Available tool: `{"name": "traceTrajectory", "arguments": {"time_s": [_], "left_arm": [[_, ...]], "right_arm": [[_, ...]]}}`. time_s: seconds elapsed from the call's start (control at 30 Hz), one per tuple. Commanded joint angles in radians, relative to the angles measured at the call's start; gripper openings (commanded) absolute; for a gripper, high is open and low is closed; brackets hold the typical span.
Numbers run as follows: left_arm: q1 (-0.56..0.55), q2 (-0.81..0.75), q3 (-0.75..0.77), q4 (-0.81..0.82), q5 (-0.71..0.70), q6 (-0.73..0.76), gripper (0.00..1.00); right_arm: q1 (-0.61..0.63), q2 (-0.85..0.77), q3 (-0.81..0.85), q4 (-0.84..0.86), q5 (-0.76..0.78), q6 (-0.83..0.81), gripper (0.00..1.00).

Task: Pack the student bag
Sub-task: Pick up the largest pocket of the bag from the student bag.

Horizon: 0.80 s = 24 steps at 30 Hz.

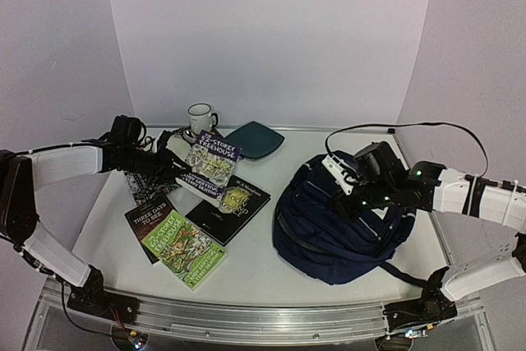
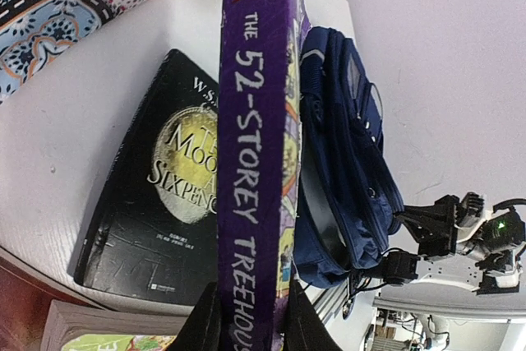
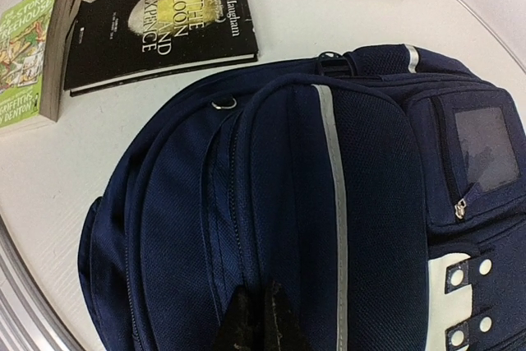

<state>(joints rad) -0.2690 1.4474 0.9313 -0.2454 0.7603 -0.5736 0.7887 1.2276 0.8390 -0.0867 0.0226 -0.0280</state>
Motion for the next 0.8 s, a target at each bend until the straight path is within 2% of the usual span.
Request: {"name": "traceTrajectory", "arguments": {"time_s": [0.0,0.37,0.77], "left_arm": [[-0.023,-0.102,-0.01,0.115,0.069,-0.056,0.0],[-0.201,-0.157,-0.068,0.221,0.064,-0.122,0.0],[-0.378,-0.242,-0.201,0.335,0.028,-0.224,0.0]], "right_arm": [[-0.009,0.003,0.103,0.046,0.055,0.067,0.0],[-0.009,0.051,0.188,0.065,0.145,0.08,0.0],[-0.019,0.056,0.289,0.103,0.225,0.148,0.0]]}}
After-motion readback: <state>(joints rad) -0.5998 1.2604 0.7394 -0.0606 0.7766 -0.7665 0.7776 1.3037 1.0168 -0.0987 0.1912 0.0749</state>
